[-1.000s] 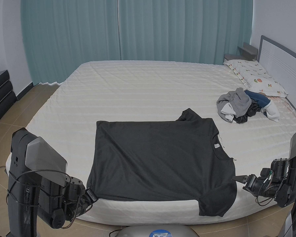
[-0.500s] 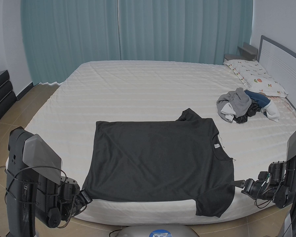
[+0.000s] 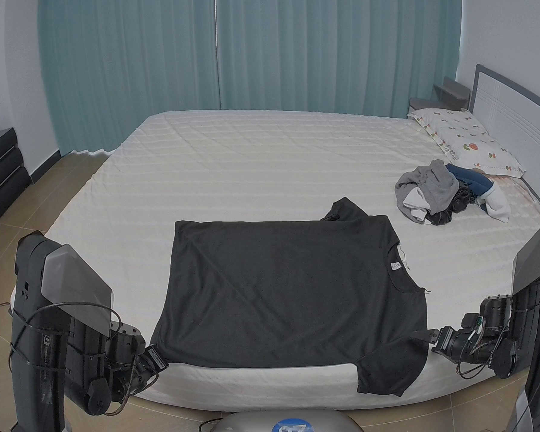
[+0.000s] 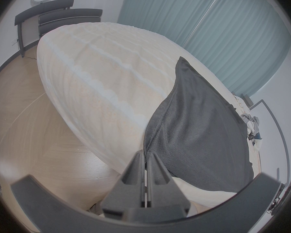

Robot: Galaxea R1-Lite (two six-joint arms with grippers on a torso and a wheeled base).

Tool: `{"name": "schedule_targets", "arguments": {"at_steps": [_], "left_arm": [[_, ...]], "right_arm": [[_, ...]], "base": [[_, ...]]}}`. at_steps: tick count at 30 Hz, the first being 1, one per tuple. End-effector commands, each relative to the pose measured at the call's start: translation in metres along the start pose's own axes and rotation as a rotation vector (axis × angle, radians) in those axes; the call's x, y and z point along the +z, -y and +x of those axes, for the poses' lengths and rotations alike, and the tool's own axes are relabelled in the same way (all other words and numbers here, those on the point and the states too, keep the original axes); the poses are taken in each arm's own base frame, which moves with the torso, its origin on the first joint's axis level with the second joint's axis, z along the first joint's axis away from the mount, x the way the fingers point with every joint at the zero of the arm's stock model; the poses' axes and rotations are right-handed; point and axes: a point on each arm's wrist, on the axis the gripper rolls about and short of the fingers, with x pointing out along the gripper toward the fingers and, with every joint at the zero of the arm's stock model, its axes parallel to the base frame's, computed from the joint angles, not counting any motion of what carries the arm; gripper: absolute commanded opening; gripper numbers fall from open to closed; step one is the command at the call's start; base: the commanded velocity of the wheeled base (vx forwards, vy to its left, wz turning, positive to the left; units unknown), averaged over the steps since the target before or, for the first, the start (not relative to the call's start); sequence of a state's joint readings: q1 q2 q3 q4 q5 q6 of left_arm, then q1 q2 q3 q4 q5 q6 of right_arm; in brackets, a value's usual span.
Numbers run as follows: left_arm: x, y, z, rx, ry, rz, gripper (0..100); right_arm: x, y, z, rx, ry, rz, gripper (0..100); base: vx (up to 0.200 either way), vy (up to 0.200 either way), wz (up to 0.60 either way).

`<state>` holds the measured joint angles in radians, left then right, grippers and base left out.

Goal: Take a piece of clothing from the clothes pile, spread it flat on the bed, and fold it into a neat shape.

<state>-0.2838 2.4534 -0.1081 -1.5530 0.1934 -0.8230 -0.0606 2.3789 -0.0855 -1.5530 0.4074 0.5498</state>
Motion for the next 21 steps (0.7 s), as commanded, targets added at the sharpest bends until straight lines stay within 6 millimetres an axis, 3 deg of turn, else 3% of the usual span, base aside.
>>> {"name": "schedule_targets", "arguments": {"at_steps": [1, 6, 21], "left_arm": [[0.001, 0.001, 0.000, -0.011, 0.010, -0.004, 0], [0.001, 0.001, 0.001, -0.009, 0.009, -0.005, 0], [-0.001, -0.002, -0.003, 0.004, 0.003, 0.010, 0]], "right_arm": [[-0.003, 0.000, 0.009, 0.009, -0.016, -0.011, 0], [-0.006, -0.002, 0.013, 0.002, -0.025, -0.026, 0], [-0.011, 0.016, -0.017, -0.083, -0.039, -0.068, 0]], "base": [[0.000, 0.000, 0.00], [0.000, 0.000, 0.00], [0.000, 0.000, 0.00]]}}
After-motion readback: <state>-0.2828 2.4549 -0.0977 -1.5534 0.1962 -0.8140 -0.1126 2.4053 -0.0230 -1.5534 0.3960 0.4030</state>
